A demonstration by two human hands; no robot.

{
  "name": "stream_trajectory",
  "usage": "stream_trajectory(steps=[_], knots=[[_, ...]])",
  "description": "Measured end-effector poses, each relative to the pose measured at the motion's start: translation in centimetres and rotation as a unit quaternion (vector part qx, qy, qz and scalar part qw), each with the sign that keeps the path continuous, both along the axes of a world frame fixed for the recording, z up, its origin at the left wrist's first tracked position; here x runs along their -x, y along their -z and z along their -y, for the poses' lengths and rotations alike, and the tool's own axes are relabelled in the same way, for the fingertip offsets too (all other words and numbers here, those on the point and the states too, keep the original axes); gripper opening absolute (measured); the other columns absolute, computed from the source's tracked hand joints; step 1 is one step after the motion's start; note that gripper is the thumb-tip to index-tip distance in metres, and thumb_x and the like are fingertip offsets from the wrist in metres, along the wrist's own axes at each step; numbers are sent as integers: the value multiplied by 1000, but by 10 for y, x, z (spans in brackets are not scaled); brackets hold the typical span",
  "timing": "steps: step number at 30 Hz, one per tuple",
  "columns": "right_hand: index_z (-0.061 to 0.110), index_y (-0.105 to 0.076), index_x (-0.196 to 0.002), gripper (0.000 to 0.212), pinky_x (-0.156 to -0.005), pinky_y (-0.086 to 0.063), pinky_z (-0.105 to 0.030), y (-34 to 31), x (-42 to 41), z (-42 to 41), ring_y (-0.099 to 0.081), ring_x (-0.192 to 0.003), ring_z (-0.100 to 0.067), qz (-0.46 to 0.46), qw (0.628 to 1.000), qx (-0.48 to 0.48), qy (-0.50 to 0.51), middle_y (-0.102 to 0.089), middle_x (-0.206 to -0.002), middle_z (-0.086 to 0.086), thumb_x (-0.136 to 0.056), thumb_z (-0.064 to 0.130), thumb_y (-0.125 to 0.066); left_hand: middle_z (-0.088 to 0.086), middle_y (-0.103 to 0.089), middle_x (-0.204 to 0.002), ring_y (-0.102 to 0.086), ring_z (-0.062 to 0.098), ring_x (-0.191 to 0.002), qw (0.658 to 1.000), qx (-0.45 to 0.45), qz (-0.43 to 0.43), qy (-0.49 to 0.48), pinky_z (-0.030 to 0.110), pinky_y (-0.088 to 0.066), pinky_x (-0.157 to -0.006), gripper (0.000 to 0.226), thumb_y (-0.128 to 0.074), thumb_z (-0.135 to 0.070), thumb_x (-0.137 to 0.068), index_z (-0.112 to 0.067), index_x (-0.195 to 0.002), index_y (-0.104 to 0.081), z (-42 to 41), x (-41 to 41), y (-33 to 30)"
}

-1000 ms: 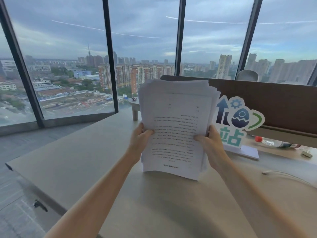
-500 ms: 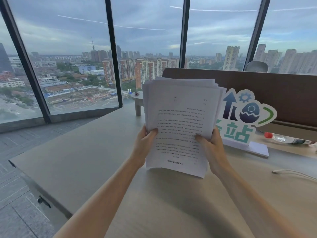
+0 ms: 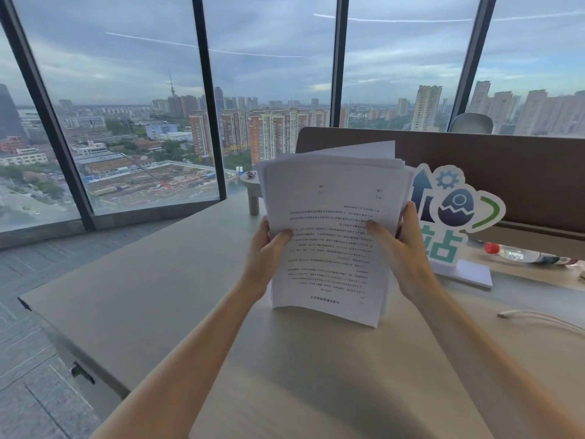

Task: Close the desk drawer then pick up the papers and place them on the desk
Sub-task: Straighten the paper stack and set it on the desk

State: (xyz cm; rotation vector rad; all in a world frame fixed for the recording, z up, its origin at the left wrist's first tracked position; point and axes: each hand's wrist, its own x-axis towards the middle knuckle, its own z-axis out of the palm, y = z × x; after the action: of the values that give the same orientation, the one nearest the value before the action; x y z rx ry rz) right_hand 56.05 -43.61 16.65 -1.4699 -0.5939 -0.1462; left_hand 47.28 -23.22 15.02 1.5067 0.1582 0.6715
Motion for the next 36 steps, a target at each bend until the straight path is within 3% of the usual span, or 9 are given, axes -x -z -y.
stream_trajectory(steps=[4,8,10,15,18,24,28,32,36], knots=[[41,-45,-111,38,-89,-58,-50,-17,-3,1,-64,-110,-19,33,999,4,3,-64,-120,3,-91,14,-61,-1,-68,-101,-69,0,-80,1000,-16,15,-1,16,-54,-64,30,-45,0,-93,-11,-120,-54,5,-1,-10],[36,-35,-135,54,-73,-57,-22,-28,-1,1,-62,-102,-1,67,998,1,1,-58,-114,9,-93,12,-57,-4,-68,-97,-68,-3,-77,999,-26,35,0,14,-53,-63,28,-43,-1,-95,-17,-115,-56,7,0,-16],[32,-34,-136,52,-69,-56,-17,-30,0,1,-62,-98,3,63,998,-9,1,-58,-113,11,-94,12,-57,-5,-68,-97,-68,-3,-77,999,-32,42,-1,14,-53,-64,28,-43,-2,-96,-15,-117,-55,7,1,-19],[25,-50,-117,24,-86,-58,-42,-6,1,-2,-67,-103,-16,-17,1000,-25,-2,-67,-114,4,-95,17,-59,-3,-69,-102,-68,-4,-81,999,-25,26,-17,13,-53,-67,28,-45,-6,-97,-12,-122,-58,3,4,-6],[20,-58,-118,23,-85,-58,-40,18,5,-6,-67,-106,-21,-36,999,-19,1,-70,-114,4,-95,16,-59,-3,-70,-102,-69,-1,-81,1000,-6,-2,-5,16,-55,-67,29,-45,-5,-97,-6,-124,-56,5,6,11],[24,-54,-108,15,-87,-57,-46,26,7,-18,-65,-103,-18,-37,998,-33,40,-66,-111,4,-95,15,-58,6,-70,-111,-67,30,-106,1000,-7,7,-19,46,-54,-92,27,-48,-6,-95,-28,-107,-59,8,1,16],[24,-49,-101,13,-78,-57,-37,13,11,-20,-65,-98,-17,8,998,-35,47,-64,-104,5,-95,16,-58,0,-70,-104,-69,15,-94,999,-5,47,-18,34,-57,-84,25,-47,-3,-97,-22,-109,-57,6,3,8],[17,-45,-104,13,-61,-48,-12,23,17,-19,-59,-79,13,19,996,-18,83,-60,-96,15,-97,16,-56,-3,-69,-101,-65,13,-93,1000,1,19,-16,23,-54,-75,28,-43,3,-94,-13,-112,-56,-1,6,23],[25,-52,-109,17,-67,-43,-17,40,21,-22,-57,-87,10,-29,997,-3,75,-61,-99,23,-99,12,-49,-2,-70,-110,-66,12,-100,999,-24,-23,-1,22,-52,-77,37,-40,2,-94,-19,-113,-62,-1,8,37]])
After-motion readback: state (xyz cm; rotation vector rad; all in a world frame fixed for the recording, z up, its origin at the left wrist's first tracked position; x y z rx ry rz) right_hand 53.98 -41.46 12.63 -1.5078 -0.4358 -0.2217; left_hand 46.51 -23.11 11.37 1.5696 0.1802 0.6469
